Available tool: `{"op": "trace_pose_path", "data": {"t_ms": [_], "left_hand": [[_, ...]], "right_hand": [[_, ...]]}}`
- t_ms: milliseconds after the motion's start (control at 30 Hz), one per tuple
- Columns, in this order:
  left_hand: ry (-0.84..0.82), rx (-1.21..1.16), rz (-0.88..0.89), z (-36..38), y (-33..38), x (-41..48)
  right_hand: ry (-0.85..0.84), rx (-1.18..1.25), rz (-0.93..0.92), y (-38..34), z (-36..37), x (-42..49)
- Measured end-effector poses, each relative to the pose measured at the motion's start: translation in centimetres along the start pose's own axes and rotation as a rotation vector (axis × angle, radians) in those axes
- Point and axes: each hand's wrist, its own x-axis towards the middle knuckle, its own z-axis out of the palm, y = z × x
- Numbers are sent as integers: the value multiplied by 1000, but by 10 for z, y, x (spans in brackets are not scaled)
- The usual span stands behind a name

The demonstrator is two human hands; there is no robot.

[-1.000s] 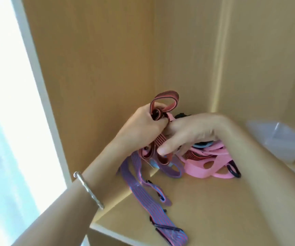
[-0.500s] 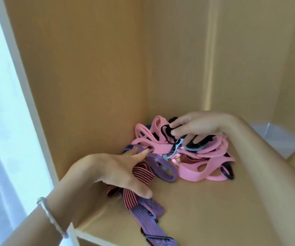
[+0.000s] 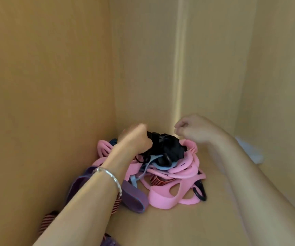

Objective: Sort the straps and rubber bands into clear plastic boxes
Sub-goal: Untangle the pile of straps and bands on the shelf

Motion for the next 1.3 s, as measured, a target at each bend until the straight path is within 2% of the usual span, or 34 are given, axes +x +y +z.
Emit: {"op": "trace_pose_path", "data": {"t_ms": [100, 233, 367, 533, 633, 700, 800, 867, 967, 1067, 1167, 1300], "left_hand": [[-82, 77, 20, 17, -14, 8], [-105, 263, -32, 29, -15, 12], [-20, 362, 0, 28, -10, 21], [75, 8, 29, 15, -18, 24], [305, -278, 97, -3, -9, 22], [391, -533, 174, -20, 7, 12], [335, -925, 202, -37, 28, -3], [287, -1078, 189, -38, 33, -8], [291, -1072, 174, -37, 32, -5], [252, -1012, 47, -23, 24, 6], [87, -1098, -55, -9, 16, 13], [-182, -1093, 108, -11, 4, -6]], "right_hand": [[-101, -58, 80, 3, 8, 3], [-239, -93, 170, 5, 18, 2], [-218, -95, 153, 10, 31, 5], [-179, -78, 114, 3, 40, 1], [-118, -79, 97, 3, 47, 3], [-35, -55, 85, 4, 49, 5], [104, 175, 39, 2, 48, 2], [177, 275, 10, -2, 44, 2], [273, 436, -13, -11, 40, 6], [329, 668, -50, -17, 37, 6], [337, 926, -51, -21, 32, 5], [323, 1120, -102, -24, 31, 5]]}}
